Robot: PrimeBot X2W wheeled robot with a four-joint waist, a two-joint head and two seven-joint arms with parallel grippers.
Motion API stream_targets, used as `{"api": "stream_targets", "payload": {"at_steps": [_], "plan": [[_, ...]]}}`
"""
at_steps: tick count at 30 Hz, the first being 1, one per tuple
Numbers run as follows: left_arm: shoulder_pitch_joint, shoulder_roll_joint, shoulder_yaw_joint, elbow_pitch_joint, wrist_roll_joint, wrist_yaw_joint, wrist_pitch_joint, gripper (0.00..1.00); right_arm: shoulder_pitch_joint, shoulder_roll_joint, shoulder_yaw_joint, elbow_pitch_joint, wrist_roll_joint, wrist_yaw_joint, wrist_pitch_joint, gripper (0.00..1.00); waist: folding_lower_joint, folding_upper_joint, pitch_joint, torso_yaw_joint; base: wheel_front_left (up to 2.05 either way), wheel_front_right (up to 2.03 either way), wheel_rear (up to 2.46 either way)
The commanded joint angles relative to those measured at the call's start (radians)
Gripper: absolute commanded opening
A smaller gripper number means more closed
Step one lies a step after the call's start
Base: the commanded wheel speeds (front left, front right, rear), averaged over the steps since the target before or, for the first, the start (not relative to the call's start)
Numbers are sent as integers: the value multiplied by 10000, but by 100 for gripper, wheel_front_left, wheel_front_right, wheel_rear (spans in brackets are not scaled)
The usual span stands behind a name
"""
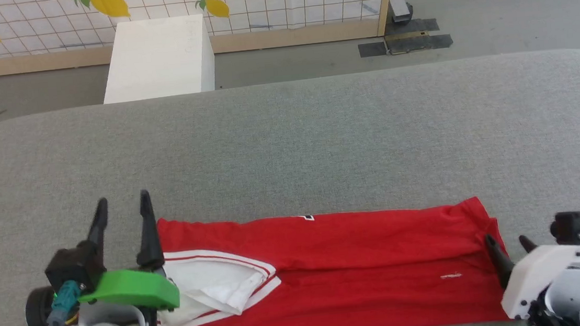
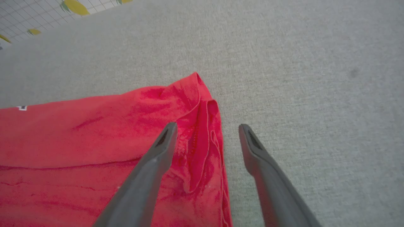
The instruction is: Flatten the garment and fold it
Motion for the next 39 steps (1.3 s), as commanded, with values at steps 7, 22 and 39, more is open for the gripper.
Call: {"api": "stream_targets", "payload": {"at_steps": [7,22,39], "plan": [[-429,-583,868,113,797,-603,-74,100,-944,-1,-65,1442,-151,-15,1829,100,1,-1,18,-41,0,0,0],[-357,-1277,1857,463,1578,-1418,-75,100,-835,-1,410,1309,363,-15,2705,0,1,-1,-11,8,0,0,0],[-326,-1797,2187,804,1989,-1883,-76,100,-1416,-339,-2970,957,-4035,-15,1429,0,1,-1,67,7,0,0,0]]}}
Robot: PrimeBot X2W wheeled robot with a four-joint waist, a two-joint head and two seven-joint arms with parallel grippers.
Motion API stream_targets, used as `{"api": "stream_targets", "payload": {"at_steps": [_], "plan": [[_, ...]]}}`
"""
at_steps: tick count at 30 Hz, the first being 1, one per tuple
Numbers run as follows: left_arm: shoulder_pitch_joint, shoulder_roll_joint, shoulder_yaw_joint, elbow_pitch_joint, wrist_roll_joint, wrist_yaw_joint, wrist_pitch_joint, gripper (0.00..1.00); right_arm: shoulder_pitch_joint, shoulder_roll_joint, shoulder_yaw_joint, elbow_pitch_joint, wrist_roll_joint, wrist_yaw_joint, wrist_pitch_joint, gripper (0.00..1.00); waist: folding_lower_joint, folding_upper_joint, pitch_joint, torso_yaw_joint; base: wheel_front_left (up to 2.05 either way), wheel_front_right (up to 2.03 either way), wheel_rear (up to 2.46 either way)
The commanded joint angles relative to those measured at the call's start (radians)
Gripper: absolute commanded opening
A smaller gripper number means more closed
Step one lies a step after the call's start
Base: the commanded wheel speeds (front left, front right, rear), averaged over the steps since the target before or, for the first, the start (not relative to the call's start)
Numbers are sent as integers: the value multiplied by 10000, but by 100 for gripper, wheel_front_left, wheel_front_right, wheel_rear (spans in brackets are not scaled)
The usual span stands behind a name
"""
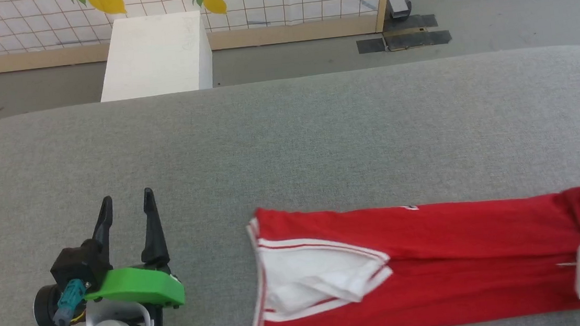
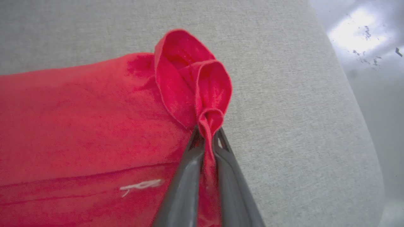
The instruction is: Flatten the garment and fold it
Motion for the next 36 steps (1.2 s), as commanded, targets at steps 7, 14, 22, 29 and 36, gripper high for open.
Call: {"api": "stream_targets", "payload": {"at_steps": [7,14,22,29,36], "plan": [[97,-117,158,142,181,-176,-43,100,178,8,375,-474,50,-19,461,0,0,0,-250,114,0,0,0],[287,-187,260,155,277,-264,-43,100,1417,201,2333,-4044,1507,-19,2709,0,0,0,-398,131,0,0,0],[89,-262,234,213,335,-376,-43,100,1901,280,5663,-7827,2983,-19,4534,0,0,0,-204,404,0,0,0],[-184,-325,76,134,387,-445,-43,100,688,297,7560,-6478,3360,-19,3638,0,0,0,275,777,0,0,0],[-448,-386,-99,112,342,-451,-43,100,-593,300,8813,-3985,3760,-19,2559,0,0,0,722,1241,0,0,0]]}}
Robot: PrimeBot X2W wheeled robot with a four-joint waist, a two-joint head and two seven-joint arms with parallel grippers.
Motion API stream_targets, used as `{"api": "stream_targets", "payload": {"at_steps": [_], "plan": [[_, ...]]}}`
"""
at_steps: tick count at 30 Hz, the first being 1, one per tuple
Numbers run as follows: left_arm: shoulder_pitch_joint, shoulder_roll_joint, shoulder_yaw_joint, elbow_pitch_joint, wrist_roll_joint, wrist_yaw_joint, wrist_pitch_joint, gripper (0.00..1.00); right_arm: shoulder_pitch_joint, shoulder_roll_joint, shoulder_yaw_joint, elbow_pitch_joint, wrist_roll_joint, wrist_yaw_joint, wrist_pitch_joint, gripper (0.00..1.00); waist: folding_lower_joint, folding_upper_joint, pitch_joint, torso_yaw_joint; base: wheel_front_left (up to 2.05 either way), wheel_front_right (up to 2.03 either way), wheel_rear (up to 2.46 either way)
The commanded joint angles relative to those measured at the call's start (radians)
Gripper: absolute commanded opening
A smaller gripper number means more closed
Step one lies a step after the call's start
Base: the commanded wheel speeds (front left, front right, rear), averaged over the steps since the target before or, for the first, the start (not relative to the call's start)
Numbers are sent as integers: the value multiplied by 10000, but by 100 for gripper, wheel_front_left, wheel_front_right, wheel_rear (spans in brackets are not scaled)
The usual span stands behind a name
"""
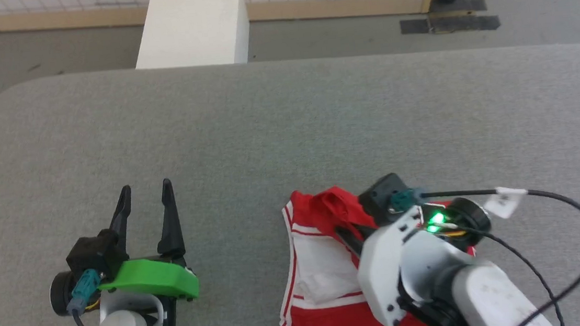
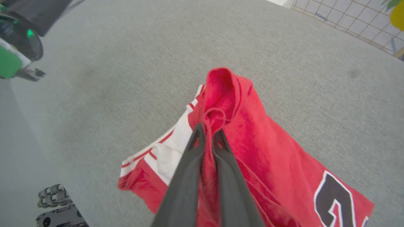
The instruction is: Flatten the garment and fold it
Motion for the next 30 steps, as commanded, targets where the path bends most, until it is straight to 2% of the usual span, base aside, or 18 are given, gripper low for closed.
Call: {"api": "stream_targets", "payload": {"at_steps": [1,9,10,11,12,14,17,20,23,25,30], "plan": [[-204,-55,-25,-33,89,-24,-43,100,-350,1,139,498,37,-15,-266,0,0,0,279,293,0,0,0],[-343,-87,-84,36,22,8,-43,100,-1060,2,1034,3009,748,-15,-761,0,0,0,466,467,0,0,0],[-348,-89,-81,46,17,18,-43,100,-1101,2,1127,3150,805,-15,-756,10,0,0,461,459,0,0,0],[-348,-91,-74,60,12,30,-43,100,-1136,2,1243,3255,929,-15,-786,78,0,0,449,440,0,0,0],[-340,-92,-59,68,10,41,-43,100,-1140,2,1291,3328,1078,-15,-797,100,0,0,423,407,0,0,0],[-298,-94,-12,82,13,61,-43,100,-1174,2,1382,3358,1262,-15,-896,100,0,0,333,313,0,0,0],[-217,-96,51,101,35,77,-43,100,-1105,2,1298,2908,1688,-15,-1634,100,0,0,155,157,0,0,0],[-106,-98,105,122,55,77,-43,100,-866,2,1021,2027,2127,-15,-2783,100,0,0,-76,-21,0,0,0],[-7,-98,191,133,77,51,-43,100,-585,2,573,1073,2045,-15,-4065,100,0,0,-271,-198,0,0,0],[78,-98,213,95,123,49,-43,100,-282,2,-24,463,1851,-15,-5000,100,0,0,-395,-302,0,0,0],[234,-95,331,21,167,43,-43,100,859,3,-2281,-537,1388,-15,-6974,100,0,0,-617,-560,0,0,0]]}}
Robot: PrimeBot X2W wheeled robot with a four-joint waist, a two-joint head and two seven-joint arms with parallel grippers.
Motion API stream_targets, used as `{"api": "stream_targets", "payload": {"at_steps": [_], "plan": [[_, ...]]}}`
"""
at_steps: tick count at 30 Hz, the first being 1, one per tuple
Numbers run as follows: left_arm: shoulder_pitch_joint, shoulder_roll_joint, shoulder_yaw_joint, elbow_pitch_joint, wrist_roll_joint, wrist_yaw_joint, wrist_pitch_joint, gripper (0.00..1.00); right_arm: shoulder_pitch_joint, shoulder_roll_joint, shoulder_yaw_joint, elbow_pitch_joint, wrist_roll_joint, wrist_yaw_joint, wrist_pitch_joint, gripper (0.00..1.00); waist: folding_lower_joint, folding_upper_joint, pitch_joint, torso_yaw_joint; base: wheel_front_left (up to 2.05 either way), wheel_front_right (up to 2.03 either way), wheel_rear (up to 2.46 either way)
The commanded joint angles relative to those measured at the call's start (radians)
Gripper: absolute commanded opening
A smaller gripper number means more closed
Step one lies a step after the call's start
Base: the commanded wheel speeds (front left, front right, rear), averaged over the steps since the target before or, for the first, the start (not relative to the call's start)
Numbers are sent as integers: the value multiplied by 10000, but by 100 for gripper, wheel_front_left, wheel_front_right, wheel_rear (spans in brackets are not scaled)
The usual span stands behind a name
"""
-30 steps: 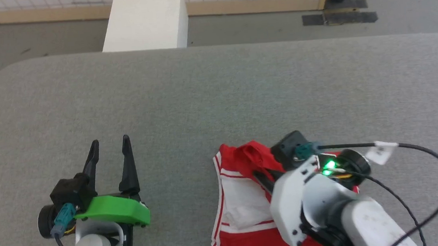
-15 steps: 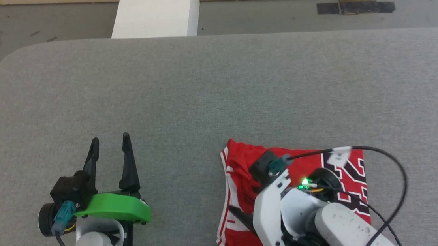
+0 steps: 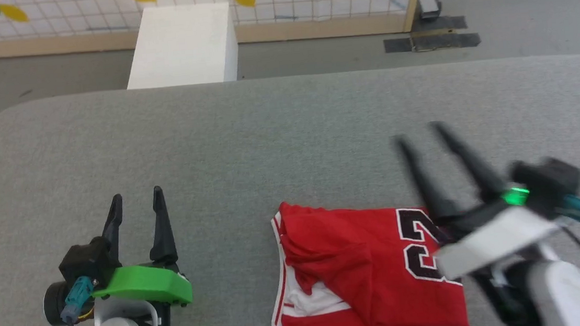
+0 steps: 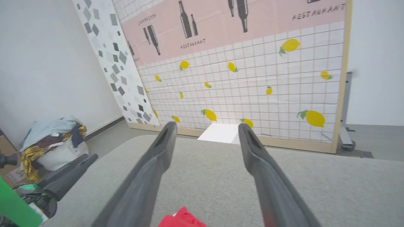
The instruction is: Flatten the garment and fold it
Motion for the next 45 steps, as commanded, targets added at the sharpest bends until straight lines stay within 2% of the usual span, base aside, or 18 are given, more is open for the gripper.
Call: {"api": "stream_targets", "payload": {"at_steps": [1,5,10,16,20,23,28,29,30,33,34,40,45], "plan": [[123,-34,15,-56,138,-5,-38,100,344,-9,-422,-65,-61,-15,-317,100,0,-1,-173,-205,0,0,0],[161,-35,54,-70,150,-39,-38,100,1095,-9,-1760,158,-284,-15,-732,100,0,-1,-206,-318,0,0,0],[190,-36,31,-74,160,-69,-38,100,1709,-9,-2505,973,203,-15,-86,100,0,-1,-208,-373,0,0,0],[187,-38,-26,-46,165,-95,-38,100,1899,-9,-2445,2087,639,-15,1991,100,0,-1,-177,-317,0,0,0],[202,-39,-71,27,141,-119,-38,100,1667,-9,-2211,3029,1997,-15,3157,100,0,-1,-157,-186,0,0,0],[226,-40,-148,49,133,-113,-38,100,1362,-9,-2022,3804,3071,-15,3617,100,0,-1,-161,-74,0,0,0],[248,-41,-233,92,100,-95,-38,100,551,-9,-1514,5269,3590,-15,4167,100,0,-1,-165,173,0,0,0],[254,-42,-238,97,98,-95,-38,100,428,-9,-1424,5483,3511,-15,4297,95,0,-1,-171,217,0,0,0],[264,-42,-238,101,95,-95,-38,100,341,-9,-1358,5614,3400,-15,4389,56,0,-1,-177,245,0,0,0],[287,-42,-223,140,86,-108,-38,100,142,-9,-1202,5759,3169,-15,4506,5,0,-1,-207,315,0,0,0],[306,-42,-227,138,85,-101,-38,100,118,-9,-1172,5719,3097,-15,4460,0,0,-1,-222,322,0,0,0],[436,-42,-101,79,42,9,-38,100,-173,-9,-1068,4488,1156,-15,4214,0,0,-1,-261,94,0,0,0],[425,-39,76,-36,-22,2,-38,100,-898,-82,-231,2446,-1837,-15,4910,0,0,-1,-148,-449,0,0,0]]}}
